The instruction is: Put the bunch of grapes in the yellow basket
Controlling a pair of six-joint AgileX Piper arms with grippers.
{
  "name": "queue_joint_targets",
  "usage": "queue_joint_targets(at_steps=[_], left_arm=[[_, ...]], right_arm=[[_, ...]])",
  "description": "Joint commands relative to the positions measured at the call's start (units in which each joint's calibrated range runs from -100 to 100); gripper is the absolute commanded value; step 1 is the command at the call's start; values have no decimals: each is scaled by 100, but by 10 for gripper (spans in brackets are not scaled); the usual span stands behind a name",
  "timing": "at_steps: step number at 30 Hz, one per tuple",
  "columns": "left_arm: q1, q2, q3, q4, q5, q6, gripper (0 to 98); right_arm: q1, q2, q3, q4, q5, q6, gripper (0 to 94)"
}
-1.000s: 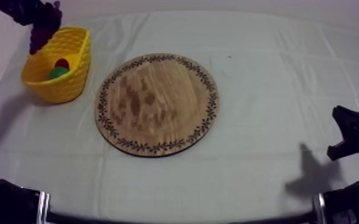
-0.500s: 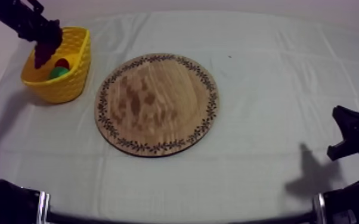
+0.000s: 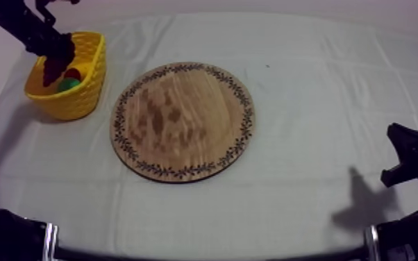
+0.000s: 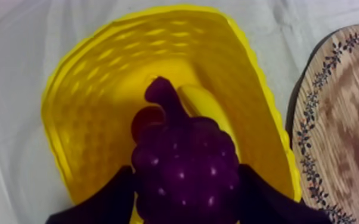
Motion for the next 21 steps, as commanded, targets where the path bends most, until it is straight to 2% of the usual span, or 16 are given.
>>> queue_joint_targets(at_steps=[1,4,9,11,15,21], left_arm=[[11,-16,2,-16,-7,-5,261],[20,-32,-14,-42,-13,5,346],[27,-51,-35,-77,6,-67,756],[38,-80,-31,-86,40,-103,858],[61,-132,-55,-105,61,-71,933],[101,-229,-168,-94,45,49,933]], right_arm=[[-2,-1,-3,1,-3,-2,4],[-2,-1,-3,1,-3,-2,4],[-2,-1,-3,1,-3,-2,4],[-2,-1,-3,1,-3,-2,4],[-2,-1,-3,1,-3,-2,4],[-2,-1,-3,1,-3,-2,4]])
